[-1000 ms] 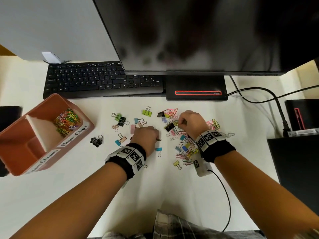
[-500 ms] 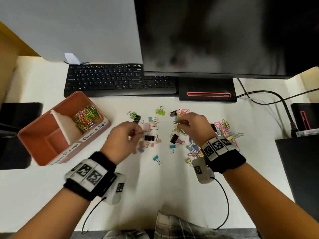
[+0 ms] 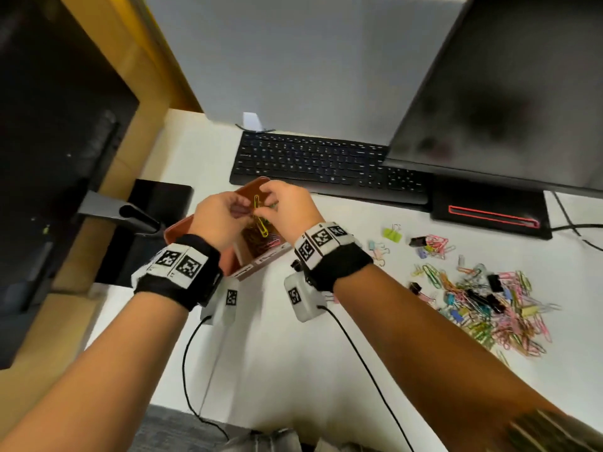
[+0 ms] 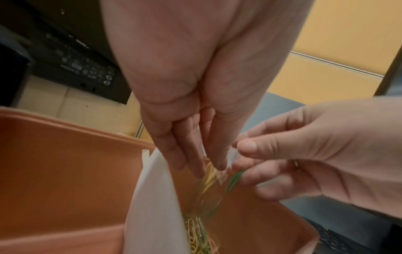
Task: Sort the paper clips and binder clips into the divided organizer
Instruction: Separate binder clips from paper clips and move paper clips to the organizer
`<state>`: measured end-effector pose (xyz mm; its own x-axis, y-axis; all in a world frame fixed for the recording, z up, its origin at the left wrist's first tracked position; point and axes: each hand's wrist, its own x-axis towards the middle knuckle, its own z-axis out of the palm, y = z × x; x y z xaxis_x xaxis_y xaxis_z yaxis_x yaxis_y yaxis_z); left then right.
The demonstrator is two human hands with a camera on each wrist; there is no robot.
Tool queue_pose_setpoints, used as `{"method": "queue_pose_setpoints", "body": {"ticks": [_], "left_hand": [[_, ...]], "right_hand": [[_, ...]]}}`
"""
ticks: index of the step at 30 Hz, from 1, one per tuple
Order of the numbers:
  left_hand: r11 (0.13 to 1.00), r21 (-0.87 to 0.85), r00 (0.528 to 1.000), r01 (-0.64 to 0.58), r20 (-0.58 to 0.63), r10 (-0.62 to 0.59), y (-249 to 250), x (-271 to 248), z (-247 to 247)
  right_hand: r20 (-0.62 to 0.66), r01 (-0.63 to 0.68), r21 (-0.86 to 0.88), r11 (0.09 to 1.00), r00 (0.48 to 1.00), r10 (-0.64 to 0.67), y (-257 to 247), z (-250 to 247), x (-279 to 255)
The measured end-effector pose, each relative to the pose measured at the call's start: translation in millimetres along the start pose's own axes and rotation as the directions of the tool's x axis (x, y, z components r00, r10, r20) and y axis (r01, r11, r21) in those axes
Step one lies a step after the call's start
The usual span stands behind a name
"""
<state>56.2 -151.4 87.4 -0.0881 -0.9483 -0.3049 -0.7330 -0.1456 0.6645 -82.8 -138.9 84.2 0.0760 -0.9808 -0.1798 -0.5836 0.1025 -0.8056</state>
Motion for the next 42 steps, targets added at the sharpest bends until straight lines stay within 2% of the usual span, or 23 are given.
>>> {"method": "queue_pose_setpoints", "body": {"ticks": [2, 4, 6, 8, 10, 13, 16, 21, 27, 30, 33, 38, 42], "left_hand": [[1.0, 0.021, 1.0, -0.015, -0.018, 0.015, -3, -3, -3], [0.997, 0.004, 0.995, -0.082, -0.051, 0.082, -1, -12, -2], [0.988, 0.0, 0.987, -0.156, -0.033, 0.156, 5, -25, 5], [0.975, -0.014, 0.974, -0.223, 0.027, 0.224, 17, -37, 23], [0.961, -0.061, 0.955, -0.271, 0.11, 0.276, 29, -43, 50], [0.949, -0.1, 0.916, -0.298, 0.249, 0.314, 50, -47, 99], [0.941, -0.081, 0.89, -0.33, 0.307, 0.338, 80, -48, 144], [0.927, -0.006, 0.869, -0.376, 0.344, 0.355, 125, -30, 211], [0.92, 0.124, 0.866, -0.373, 0.402, 0.297, 148, -9, 266], [0.894, 0.191, 0.855, -0.405, 0.426, 0.296, 146, 0, 276], [0.9, 0.169, 0.857, -0.403, 0.415, 0.306, 139, 5, 278], [0.946, 0.095, 0.921, -0.311, 0.276, 0.276, 124, 7, 265], [0.951, 0.083, 0.942, -0.299, 0.186, 0.28, 111, 5, 251]], "right_hand": [[-0.006, -0.021, 0.054, 0.998, 1.0, 0.022, 6, 2, -4], [-0.041, -0.002, 0.112, 0.994, 0.999, 0.006, 19, -8, -19], [-0.091, 0.02, 0.102, 0.995, 0.996, -0.011, 39, -24, -41], [-0.133, -0.005, 0.046, 0.999, 0.991, 0.011, 69, -45, -67], [-0.162, -0.097, -0.014, 0.995, 0.982, 0.093, 105, -67, -95], [-0.232, -0.248, -0.092, 0.964, 0.947, 0.222, 155, -104, -133], [-0.272, -0.326, -0.159, 0.932, 0.922, 0.276, 193, -137, -154], [-0.199, -0.444, -0.241, 0.863, 0.893, 0.403, 232, -170, -142], [-0.076, -0.388, -0.36, 0.848, 0.918, 0.388, 248, -168, -108], [-0.067, -0.342, -0.348, 0.873, 0.938, 0.34, 254, -166, -101], [-0.066, -0.31, -0.315, 0.897, 0.95, 0.305, 259, -166, -99], [-0.05, -0.294, -0.325, 0.899, 0.954, 0.294, 267, -170, -104], [-0.02, -0.315, -0.314, 0.896, 0.945, 0.325, 269, -170, -112]]}}
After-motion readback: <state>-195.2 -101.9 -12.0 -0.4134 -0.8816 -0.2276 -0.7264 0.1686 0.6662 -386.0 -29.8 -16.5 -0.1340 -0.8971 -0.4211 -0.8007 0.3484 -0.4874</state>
